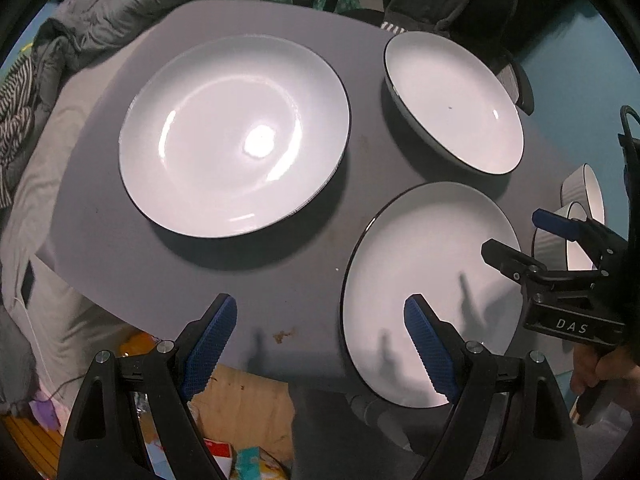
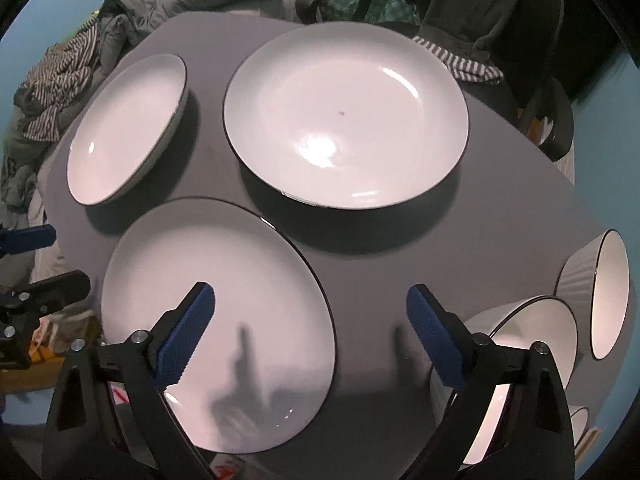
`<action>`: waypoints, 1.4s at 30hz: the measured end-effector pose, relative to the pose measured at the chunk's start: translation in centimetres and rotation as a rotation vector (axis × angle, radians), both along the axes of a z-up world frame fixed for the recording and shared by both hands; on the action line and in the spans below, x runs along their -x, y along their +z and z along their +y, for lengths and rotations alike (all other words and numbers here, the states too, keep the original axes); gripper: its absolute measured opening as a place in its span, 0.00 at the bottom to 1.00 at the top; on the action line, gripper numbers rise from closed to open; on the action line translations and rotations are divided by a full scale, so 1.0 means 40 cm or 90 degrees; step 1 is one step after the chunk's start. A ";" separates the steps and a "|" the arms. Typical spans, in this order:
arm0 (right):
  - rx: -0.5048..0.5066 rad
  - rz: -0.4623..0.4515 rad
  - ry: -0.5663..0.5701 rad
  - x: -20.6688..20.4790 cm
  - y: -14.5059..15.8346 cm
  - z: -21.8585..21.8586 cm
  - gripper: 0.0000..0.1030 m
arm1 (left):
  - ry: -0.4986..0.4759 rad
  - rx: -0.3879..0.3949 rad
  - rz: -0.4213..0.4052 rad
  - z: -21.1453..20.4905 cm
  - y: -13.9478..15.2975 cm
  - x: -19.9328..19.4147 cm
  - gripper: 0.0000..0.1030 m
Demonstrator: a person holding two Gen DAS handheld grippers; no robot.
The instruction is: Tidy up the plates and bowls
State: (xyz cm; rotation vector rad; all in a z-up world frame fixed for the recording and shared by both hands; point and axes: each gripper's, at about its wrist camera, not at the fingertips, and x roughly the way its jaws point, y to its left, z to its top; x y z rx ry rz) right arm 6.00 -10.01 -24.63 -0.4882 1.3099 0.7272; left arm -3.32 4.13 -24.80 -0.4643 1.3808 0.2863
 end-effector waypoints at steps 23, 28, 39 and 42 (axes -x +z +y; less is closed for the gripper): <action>0.006 0.008 -0.009 -0.002 -0.019 -0.024 0.72 | 0.014 0.054 0.054 0.006 -0.123 -0.007 0.74; -0.009 -0.004 0.007 -0.017 -0.019 -0.017 0.72 | 0.019 0.060 0.061 0.009 -0.138 0.000 0.74; -0.003 0.029 0.081 -0.004 -0.050 0.027 0.48 | 0.031 0.081 0.059 0.030 -0.111 -0.003 0.63; 0.000 0.052 0.081 0.005 -0.061 0.024 0.41 | 0.027 0.090 0.059 0.030 -0.115 0.000 0.57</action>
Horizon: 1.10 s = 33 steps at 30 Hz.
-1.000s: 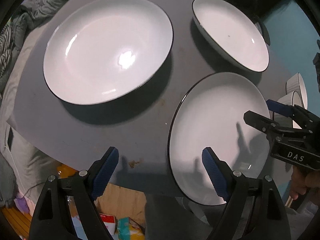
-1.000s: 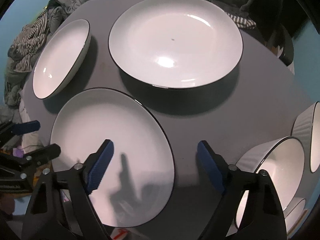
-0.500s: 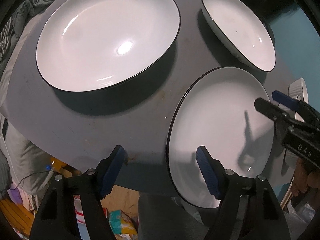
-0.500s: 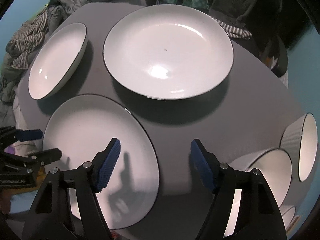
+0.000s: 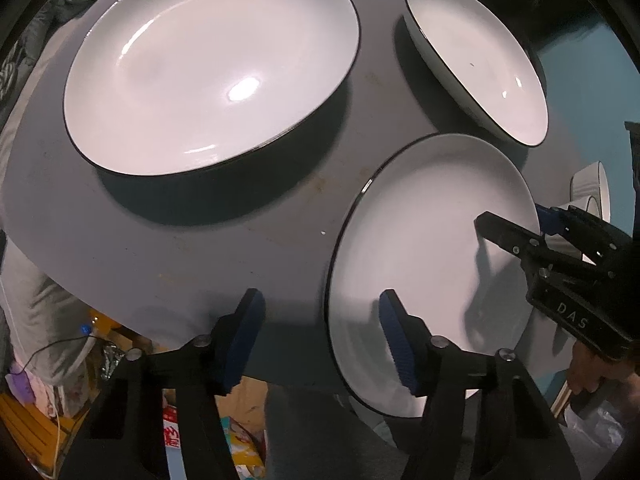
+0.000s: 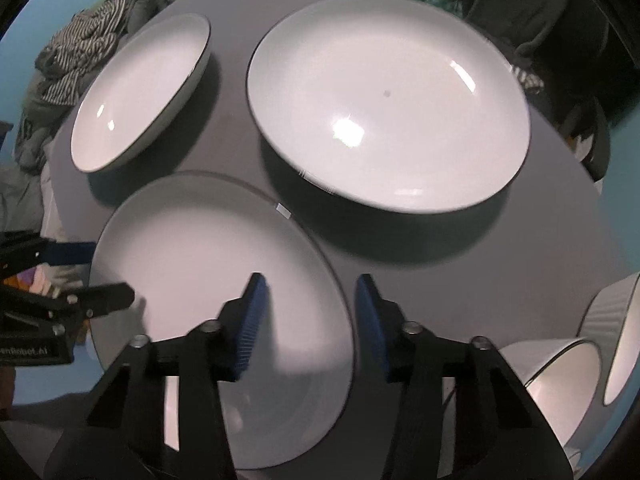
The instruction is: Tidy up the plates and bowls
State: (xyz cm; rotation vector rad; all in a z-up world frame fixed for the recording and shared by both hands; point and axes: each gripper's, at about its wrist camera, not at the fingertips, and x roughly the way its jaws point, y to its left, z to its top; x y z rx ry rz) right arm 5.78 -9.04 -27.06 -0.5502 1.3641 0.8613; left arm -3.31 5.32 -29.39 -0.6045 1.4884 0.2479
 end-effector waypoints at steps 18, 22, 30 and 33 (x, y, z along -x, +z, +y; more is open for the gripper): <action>-0.036 0.111 -0.108 -0.010 -0.008 -0.093 0.24 | -0.015 0.052 -0.010 -0.004 -0.008 -0.020 0.19; -0.025 0.135 -0.109 -0.021 -0.015 -0.090 0.25 | -0.026 0.057 -0.016 -0.021 -0.021 -0.020 0.19; -0.017 0.132 -0.079 -0.001 -0.012 -0.065 0.25 | -0.034 0.058 -0.014 -0.024 -0.023 -0.017 0.20; -0.020 0.130 -0.081 -0.008 -0.008 -0.075 0.25 | -0.029 0.057 -0.013 -0.016 -0.022 -0.012 0.20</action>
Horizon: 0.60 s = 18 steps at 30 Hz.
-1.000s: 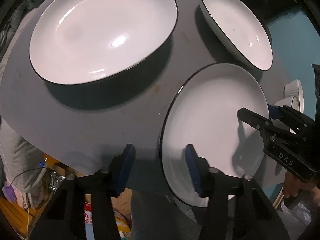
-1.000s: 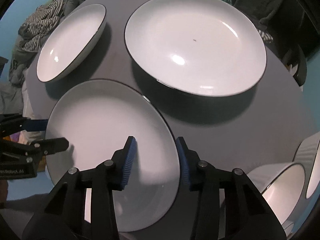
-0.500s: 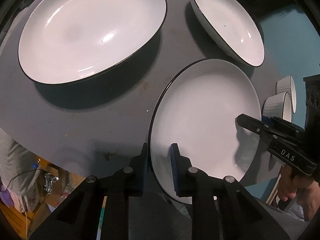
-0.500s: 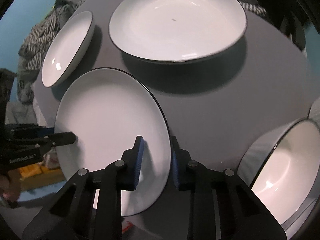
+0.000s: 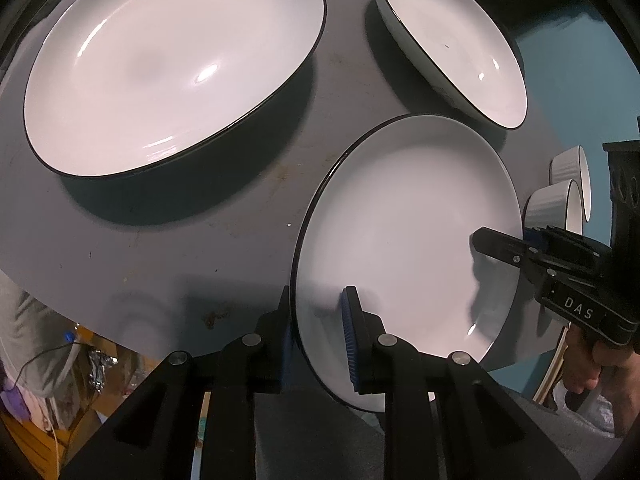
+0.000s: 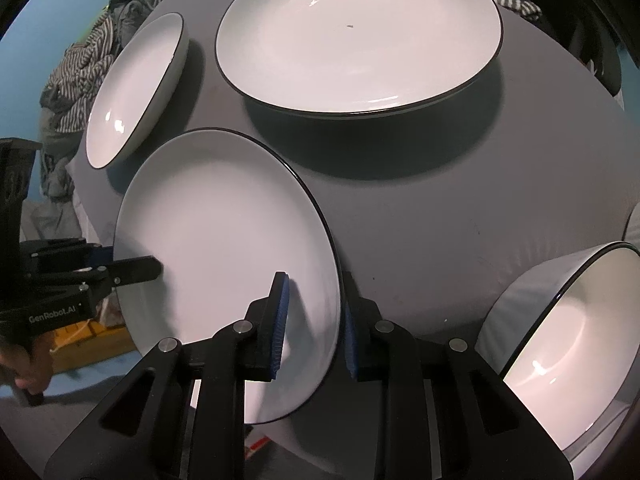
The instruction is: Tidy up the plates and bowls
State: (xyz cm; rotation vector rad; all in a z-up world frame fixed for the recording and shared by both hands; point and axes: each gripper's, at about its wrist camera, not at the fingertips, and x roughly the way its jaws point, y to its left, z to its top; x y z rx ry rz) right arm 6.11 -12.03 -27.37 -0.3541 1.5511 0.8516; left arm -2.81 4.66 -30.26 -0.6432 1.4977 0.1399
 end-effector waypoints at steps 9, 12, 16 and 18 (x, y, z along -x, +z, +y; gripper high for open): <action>0.002 -0.004 -0.038 0.000 0.003 -0.013 0.22 | 0.014 -0.003 0.008 0.003 0.001 0.002 0.20; 0.010 0.000 -0.047 -0.002 0.003 -0.011 0.21 | 0.024 0.004 0.015 0.009 0.000 0.005 0.20; 0.003 0.000 -0.052 -0.003 0.015 -0.014 0.20 | 0.019 0.003 0.012 0.012 0.011 0.006 0.20; -0.002 0.006 -0.057 -0.008 0.020 -0.021 0.19 | 0.014 -0.001 0.009 0.012 0.020 0.003 0.20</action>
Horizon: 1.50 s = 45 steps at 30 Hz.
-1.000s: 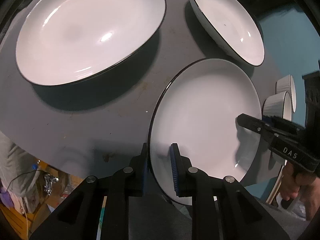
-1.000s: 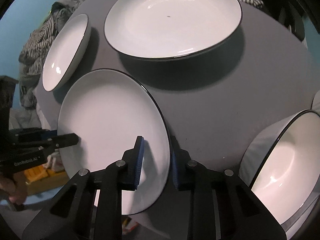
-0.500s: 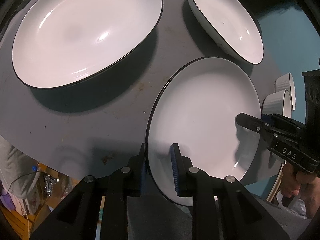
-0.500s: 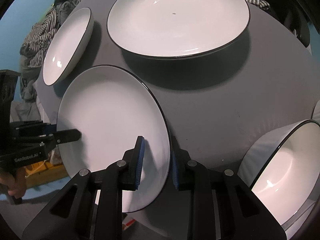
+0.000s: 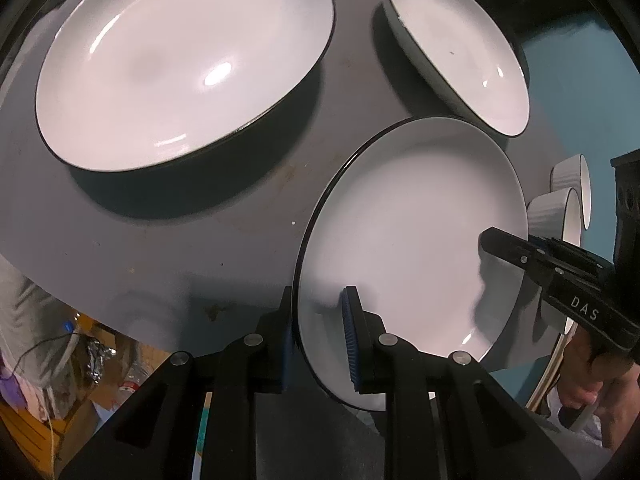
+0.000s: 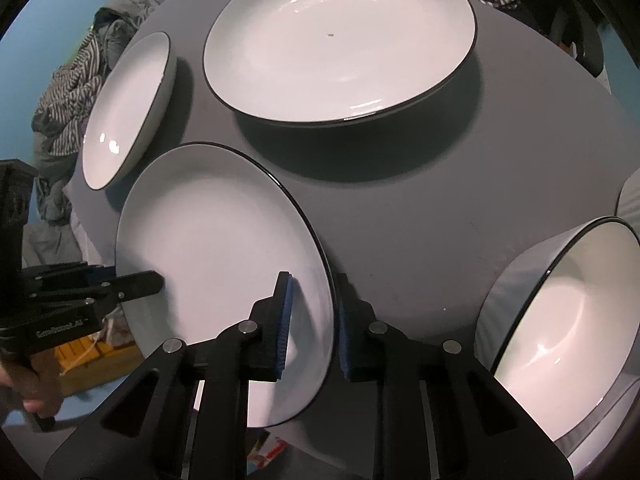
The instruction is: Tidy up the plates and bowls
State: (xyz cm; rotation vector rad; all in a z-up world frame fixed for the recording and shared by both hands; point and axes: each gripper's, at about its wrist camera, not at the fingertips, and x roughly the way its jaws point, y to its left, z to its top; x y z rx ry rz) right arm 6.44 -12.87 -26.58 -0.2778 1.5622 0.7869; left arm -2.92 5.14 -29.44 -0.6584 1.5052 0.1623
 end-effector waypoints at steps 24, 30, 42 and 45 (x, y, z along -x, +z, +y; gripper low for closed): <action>-0.028 -0.028 -0.056 -0.102 0.099 -0.056 0.18 | -0.027 -0.023 -0.056 0.023 0.133 -0.160 0.20; -0.035 -0.033 -0.069 -0.164 0.108 -0.038 0.18 | -0.033 -0.035 -0.065 0.033 0.137 -0.220 0.20; -0.033 -0.017 -0.087 -0.302 0.087 0.003 0.18 | -0.036 -0.058 -0.055 0.073 0.116 -0.351 0.21; -0.030 -0.007 -0.093 -0.326 0.072 0.015 0.18 | -0.034 -0.066 -0.048 0.081 0.109 -0.385 0.21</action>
